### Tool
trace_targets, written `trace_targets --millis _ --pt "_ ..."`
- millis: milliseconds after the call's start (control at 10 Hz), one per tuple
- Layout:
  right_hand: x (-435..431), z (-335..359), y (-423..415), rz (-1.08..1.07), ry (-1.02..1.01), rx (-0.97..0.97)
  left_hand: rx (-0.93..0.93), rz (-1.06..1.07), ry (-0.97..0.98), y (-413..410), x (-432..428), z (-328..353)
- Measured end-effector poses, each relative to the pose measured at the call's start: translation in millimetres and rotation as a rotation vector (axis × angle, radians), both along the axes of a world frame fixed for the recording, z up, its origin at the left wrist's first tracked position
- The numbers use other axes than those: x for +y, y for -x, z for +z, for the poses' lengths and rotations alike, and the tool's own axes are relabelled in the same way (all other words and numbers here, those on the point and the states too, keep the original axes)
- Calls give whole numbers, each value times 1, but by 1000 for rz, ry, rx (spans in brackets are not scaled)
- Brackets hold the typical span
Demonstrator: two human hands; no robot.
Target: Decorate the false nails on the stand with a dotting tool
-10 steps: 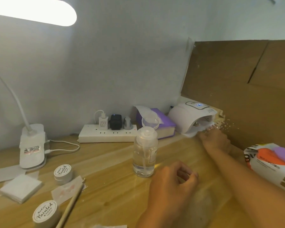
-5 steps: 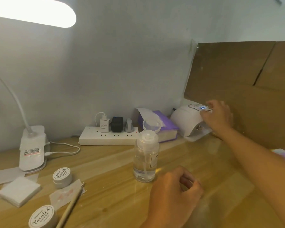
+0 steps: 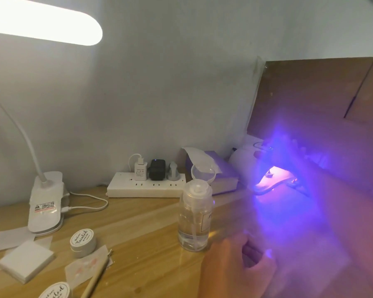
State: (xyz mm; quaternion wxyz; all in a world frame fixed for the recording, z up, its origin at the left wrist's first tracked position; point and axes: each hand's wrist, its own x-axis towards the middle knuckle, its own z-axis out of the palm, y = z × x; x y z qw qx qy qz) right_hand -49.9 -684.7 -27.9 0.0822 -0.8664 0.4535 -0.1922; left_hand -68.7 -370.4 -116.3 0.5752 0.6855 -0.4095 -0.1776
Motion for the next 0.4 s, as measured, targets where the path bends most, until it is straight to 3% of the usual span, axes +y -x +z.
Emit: trace_targets --millis 100,200,300,400 --pt "9 2 4 -7 -39 87 -33 1 -5 1 1 1" --pt "49 -13 12 -19 -51 -24 -52 -12 12 5 9 13" --pt "122 -6 21 89 -111 -426 18 -27 42 16 20 32" --pt "182 51 53 472 -250 -1064 28 -45 151 24 52 58"
